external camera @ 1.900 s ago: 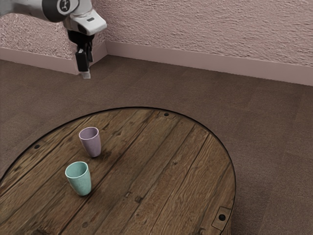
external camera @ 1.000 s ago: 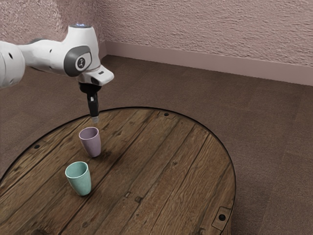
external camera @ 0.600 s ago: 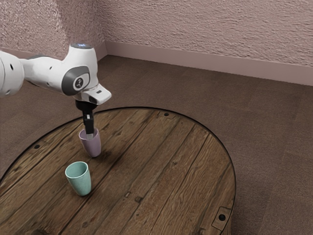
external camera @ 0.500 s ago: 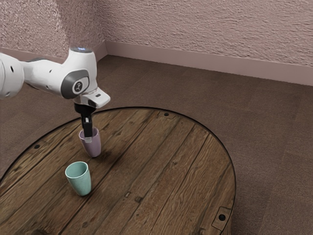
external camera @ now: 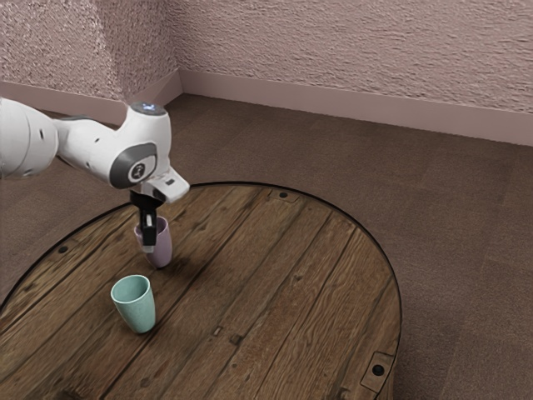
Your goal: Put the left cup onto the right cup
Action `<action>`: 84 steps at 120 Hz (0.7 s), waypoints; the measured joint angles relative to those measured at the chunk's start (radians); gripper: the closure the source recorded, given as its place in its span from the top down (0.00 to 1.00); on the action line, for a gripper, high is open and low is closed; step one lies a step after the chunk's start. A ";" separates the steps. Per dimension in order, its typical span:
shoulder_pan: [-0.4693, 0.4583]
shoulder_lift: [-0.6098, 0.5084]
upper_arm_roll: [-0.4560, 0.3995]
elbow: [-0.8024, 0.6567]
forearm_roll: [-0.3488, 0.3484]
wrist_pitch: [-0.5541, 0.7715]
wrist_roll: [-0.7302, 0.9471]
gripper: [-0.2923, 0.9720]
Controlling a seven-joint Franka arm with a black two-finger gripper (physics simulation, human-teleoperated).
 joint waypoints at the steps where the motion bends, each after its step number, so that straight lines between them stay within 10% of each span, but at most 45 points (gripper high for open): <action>1: 0.000 0.001 0.000 0.000 0.001 0.002 0.001 0.54; 32: 0.000 0.007 0.000 0.012 0.010 0.049 0.016 0.24; 84: -0.019 -0.031 0.001 0.008 0.015 0.077 0.026 0.16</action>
